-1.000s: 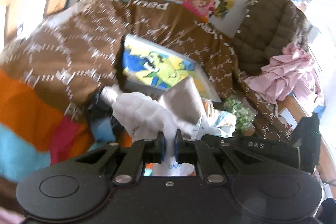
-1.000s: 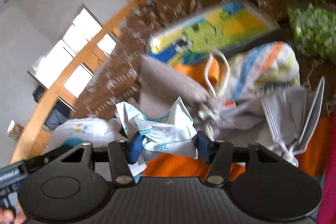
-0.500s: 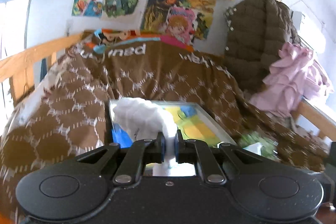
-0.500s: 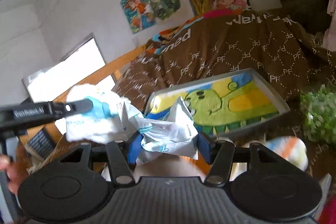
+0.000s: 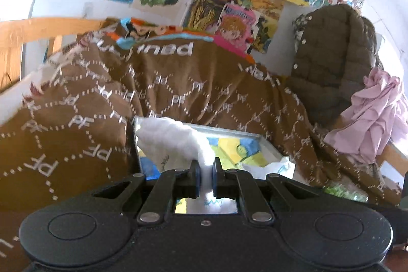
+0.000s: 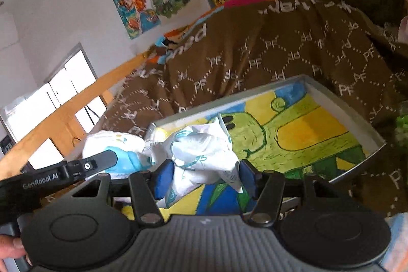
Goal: Organize soft objects
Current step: 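Carry the white cloth and wrapper with both tools over the frog-painting tray, then open both tools to drop the cloth and wrapper into the tray, then move the right tool to the white fluffy towel piece and grasp it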
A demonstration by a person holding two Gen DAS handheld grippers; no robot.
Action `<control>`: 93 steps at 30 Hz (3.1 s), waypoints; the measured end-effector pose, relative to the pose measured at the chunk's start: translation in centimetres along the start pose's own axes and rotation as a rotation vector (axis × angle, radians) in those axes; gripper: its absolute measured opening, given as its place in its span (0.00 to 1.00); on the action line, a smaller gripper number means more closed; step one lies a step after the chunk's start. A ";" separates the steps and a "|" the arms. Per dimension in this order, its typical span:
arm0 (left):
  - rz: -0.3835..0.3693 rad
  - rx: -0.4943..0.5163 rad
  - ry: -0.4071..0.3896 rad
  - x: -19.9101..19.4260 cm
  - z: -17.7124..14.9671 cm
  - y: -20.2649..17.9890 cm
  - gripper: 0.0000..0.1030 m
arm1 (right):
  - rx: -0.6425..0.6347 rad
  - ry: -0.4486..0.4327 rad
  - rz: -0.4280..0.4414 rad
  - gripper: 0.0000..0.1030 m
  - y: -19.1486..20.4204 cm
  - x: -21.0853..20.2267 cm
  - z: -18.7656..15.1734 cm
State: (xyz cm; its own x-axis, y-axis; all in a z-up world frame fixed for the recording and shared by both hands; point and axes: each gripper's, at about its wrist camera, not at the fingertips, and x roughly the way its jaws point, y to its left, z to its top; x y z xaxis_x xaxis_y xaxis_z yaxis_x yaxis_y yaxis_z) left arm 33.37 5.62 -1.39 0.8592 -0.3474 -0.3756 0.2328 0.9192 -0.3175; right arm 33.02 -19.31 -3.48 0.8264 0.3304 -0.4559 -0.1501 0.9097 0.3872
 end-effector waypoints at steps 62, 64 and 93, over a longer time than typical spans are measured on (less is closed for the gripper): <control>0.172 0.035 -0.254 -18.2 -0.7 -5.1 0.99 | -0.285 -0.337 -0.008 1.00 4.5 -19.1 -1.7; 0.175 0.027 -0.245 -19.1 -1.2 -5.2 0.99 | -0.297 -0.337 -0.010 1.00 4.6 -19.9 -2.4; 0.272 0.087 0.121 -21.7 -7.2 -6.2 0.99 | -0.556 -0.086 -0.041 1.00 8.3 -21.5 -10.6</control>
State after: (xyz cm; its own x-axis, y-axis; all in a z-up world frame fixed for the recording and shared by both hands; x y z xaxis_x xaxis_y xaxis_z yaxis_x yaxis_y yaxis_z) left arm 10.02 6.15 2.47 0.8360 -0.1007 -0.5394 0.0441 0.9922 -0.1169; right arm 8.22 -16.25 1.04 0.8755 0.2916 -0.3852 -0.3612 0.9246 -0.1209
